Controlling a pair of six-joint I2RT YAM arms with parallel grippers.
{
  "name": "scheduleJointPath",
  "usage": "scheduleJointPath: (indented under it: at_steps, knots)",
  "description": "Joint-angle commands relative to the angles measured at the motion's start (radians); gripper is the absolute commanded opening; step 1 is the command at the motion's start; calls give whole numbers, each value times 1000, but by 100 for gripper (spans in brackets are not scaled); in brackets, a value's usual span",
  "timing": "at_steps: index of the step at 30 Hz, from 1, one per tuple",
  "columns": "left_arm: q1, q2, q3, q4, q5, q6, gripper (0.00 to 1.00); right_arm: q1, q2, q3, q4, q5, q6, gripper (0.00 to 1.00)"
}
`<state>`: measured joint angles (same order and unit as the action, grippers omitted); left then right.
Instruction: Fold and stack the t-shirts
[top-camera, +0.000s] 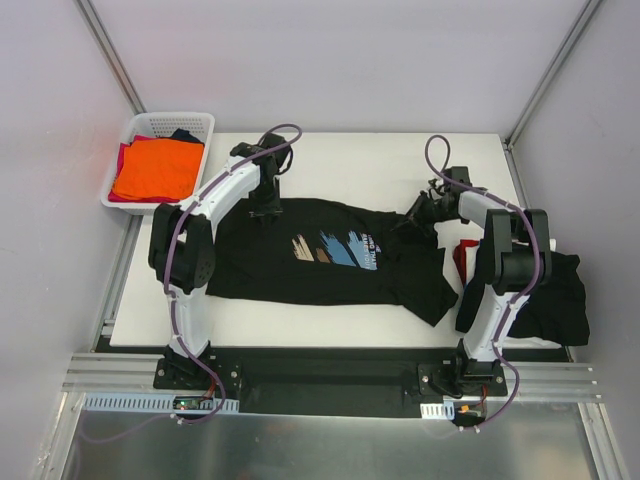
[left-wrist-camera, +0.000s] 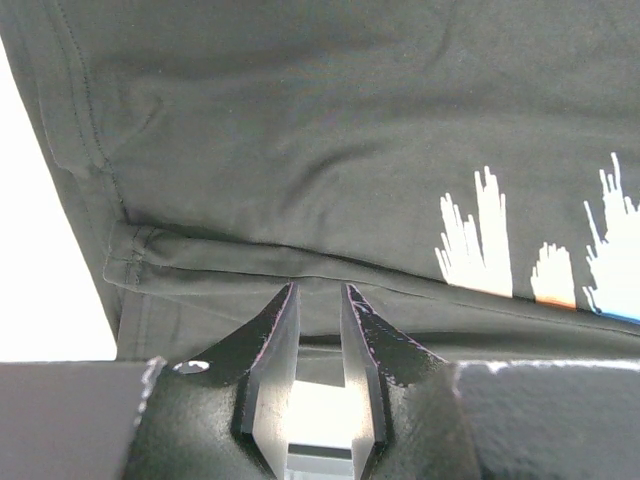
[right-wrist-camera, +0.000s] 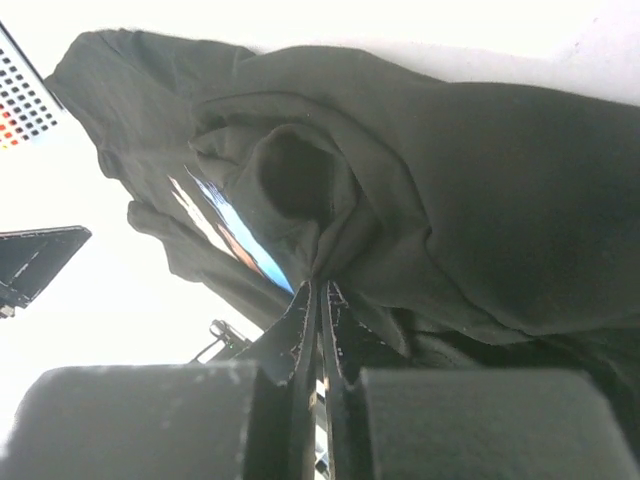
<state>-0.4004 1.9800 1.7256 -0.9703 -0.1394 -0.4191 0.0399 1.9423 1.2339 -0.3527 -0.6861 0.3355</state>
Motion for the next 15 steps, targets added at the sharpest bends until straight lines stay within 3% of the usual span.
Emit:
scheduleJointPath:
  at_steps: [1,6,15]
  knots:
    - [-8,6,34,-21,-9,19,23,-6,-51,39,-34,8,-21,1]
    - [-6,13,35,-22,-12,20,24,-26,-69,52,-58,26,-32,1]
    - [-6,40,63,-22,4,10,23,-97,-57,281,-229,19,-82,1]
